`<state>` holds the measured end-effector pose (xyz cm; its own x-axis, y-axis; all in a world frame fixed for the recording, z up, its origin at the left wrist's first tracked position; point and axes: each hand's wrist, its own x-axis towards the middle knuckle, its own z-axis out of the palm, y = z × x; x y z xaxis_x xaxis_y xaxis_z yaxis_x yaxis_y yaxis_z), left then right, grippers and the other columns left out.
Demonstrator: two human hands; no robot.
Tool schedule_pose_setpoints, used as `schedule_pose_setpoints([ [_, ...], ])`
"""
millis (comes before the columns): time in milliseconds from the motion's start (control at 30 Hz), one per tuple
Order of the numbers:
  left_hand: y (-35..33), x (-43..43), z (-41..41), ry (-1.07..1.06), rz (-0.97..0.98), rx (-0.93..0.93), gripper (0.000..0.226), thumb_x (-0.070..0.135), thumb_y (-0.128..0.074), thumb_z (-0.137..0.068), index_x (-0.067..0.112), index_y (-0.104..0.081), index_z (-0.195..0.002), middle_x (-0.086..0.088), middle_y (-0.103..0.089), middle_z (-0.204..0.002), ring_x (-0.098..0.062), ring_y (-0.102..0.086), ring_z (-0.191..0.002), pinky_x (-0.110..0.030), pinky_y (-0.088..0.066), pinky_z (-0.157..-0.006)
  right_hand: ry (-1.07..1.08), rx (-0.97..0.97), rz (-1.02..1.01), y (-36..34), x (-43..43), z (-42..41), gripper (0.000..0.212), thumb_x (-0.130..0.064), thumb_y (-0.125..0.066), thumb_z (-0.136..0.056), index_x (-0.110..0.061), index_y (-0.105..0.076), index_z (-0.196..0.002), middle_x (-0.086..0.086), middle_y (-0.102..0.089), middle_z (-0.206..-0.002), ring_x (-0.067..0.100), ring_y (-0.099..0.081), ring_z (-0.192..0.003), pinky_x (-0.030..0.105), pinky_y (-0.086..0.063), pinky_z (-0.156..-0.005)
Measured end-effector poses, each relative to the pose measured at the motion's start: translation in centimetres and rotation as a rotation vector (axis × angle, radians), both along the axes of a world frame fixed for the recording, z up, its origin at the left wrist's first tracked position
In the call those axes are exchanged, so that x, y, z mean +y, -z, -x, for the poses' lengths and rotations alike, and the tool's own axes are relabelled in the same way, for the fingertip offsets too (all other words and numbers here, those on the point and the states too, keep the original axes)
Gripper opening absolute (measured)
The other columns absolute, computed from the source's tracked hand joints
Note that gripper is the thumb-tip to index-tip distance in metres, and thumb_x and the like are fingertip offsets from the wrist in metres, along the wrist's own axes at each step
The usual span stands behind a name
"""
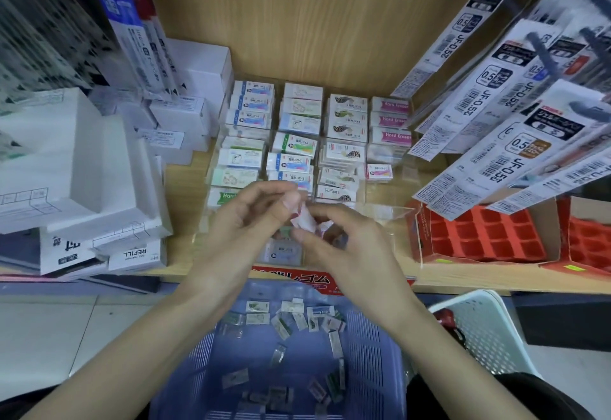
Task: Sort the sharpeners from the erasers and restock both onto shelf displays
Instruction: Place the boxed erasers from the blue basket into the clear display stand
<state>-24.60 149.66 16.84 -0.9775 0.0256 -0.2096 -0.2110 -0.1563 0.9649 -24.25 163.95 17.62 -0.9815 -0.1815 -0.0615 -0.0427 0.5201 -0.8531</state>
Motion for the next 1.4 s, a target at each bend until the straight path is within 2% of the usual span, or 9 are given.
schedule_pose_setpoints([
  [167,0.0,-0.8,0.1,-0.026,0.176,-0.099,0.034,0.050,-0.053,-0.075,0.029,-0.068,-0.097,0.014,-0.071,-0.096,0.001,-0.060,-0.077,-0.027,-0.039,-0.074,0.131,-0.429,0.622,-0.5,1.3,0.3,0.013,-0.033,-0.063,-0.077,-0.030,-0.073,-0.069,-0.013,-0.061,-0.069,0.014,-0.049,-0.071,0.022,-0.035,-0.049],
  [467,0.0,-0.8,0.0,0.108,0.109,-0.154,0.038,0.042,-0.065,-0.066,0.018,-0.069,-0.095,0.008,-0.069,-0.080,-0.004,-0.060,-0.076,-0.021,-0.042,-0.068,0.015,-0.404,0.560,-0.3,1.5,0.5,0.027,-0.011,-0.066,-0.079,-0.018,-0.066,-0.105,-0.009,-0.068,-0.080,0.006,-0.052,-0.062,0.020,-0.038,-0.044],
  [533,0.4,-1.1,0.2,0.051,0.047,-0.205,0.036,0.034,-0.070,-0.062,0.016,-0.069,-0.094,0.005,-0.069,-0.077,-0.007,-0.061,-0.076,-0.024,-0.043,-0.069,-0.012,-0.400,0.399,0.0,2.0,0.8,0.037,-0.006,-0.067,-0.082,-0.020,-0.062,-0.116,-0.003,-0.066,-0.092,0.005,-0.052,-0.060,0.020,-0.039,-0.045],
  [700,1.2,-2.2,0.9,-0.132,0.051,-0.248,0.034,0.036,-0.072,-0.057,0.020,-0.070,-0.087,0.007,-0.066,-0.070,-0.008,-0.060,-0.073,-0.024,-0.041,-0.066,0.062,0.015,-0.697,1.1,3.9,3.3,0.048,-0.017,-0.051,-0.089,-0.033,-0.046,-0.135,0.003,-0.042,-0.118,0.024,-0.060,-0.086,0.032,-0.049,-0.070],
  [1033,1.3,-1.7,0.9,-0.128,0.049,-0.249,0.033,0.036,-0.072,-0.058,0.020,-0.067,-0.087,-0.001,-0.064,-0.083,-0.012,-0.058,-0.078,-0.025,-0.041,-0.067,-0.063,-0.101,-0.941,-0.3,3.6,5.6,0.044,-0.028,-0.036,-0.097,-0.037,-0.040,-0.140,0.007,-0.037,-0.123,0.029,-0.055,-0.103,0.034,-0.042,-0.073],
  [1100,1.2,-1.4,0.9,-0.122,0.041,-0.244,0.032,0.035,-0.072,-0.058,0.021,-0.068,-0.086,-0.003,-0.065,-0.083,-0.012,-0.060,-0.079,-0.025,-0.043,-0.069,-0.039,0.007,-0.831,-0.5,4.0,4.6,0.044,-0.026,-0.043,-0.094,-0.034,-0.044,-0.138,0.003,-0.039,-0.120,0.024,-0.057,-0.097,0.034,-0.047,-0.076],
  [1200,1.0,-0.9,0.7,-0.098,0.020,-0.240,0.030,0.031,-0.071,-0.059,0.019,-0.067,-0.086,-0.001,-0.067,-0.081,-0.010,-0.062,-0.077,-0.023,-0.045,-0.069,-0.097,0.060,-0.403,-1.0,4.0,2.4,0.042,-0.034,-0.058,-0.090,-0.037,-0.049,-0.131,-0.011,-0.047,-0.116,0.004,-0.055,-0.075,0.028,-0.049,-0.079],
  [1300,0.8,-0.4,0.5,-0.069,-0.089,-0.267,0.030,0.023,-0.070,-0.061,0.011,-0.066,-0.088,-0.001,-0.069,-0.078,-0.010,-0.066,-0.074,-0.020,-0.051,-0.066,-0.105,-0.067,-0.035,-0.8,3.1,1.0,0.041,-0.030,-0.069,-0.084,-0.043,-0.050,-0.118,-0.023,-0.058,-0.100,0.003,-0.054,-0.066,0.017,-0.048,-0.067],
  [1400,0.6,0.4,0.3,-0.037,-0.217,-0.267,0.025,0.015,-0.068,-0.063,0.006,-0.063,-0.086,-0.004,-0.072,-0.078,-0.012,-0.068,-0.071,-0.018,-0.055,-0.064,0.113,-0.202,0.449,-0.2,2.5,0.5,0.032,-0.011,-0.068,-0.084,-0.026,-0.055,-0.109,-0.015,-0.065,-0.075,0.007,-0.054,-0.059,0.020,-0.042,-0.047],
])
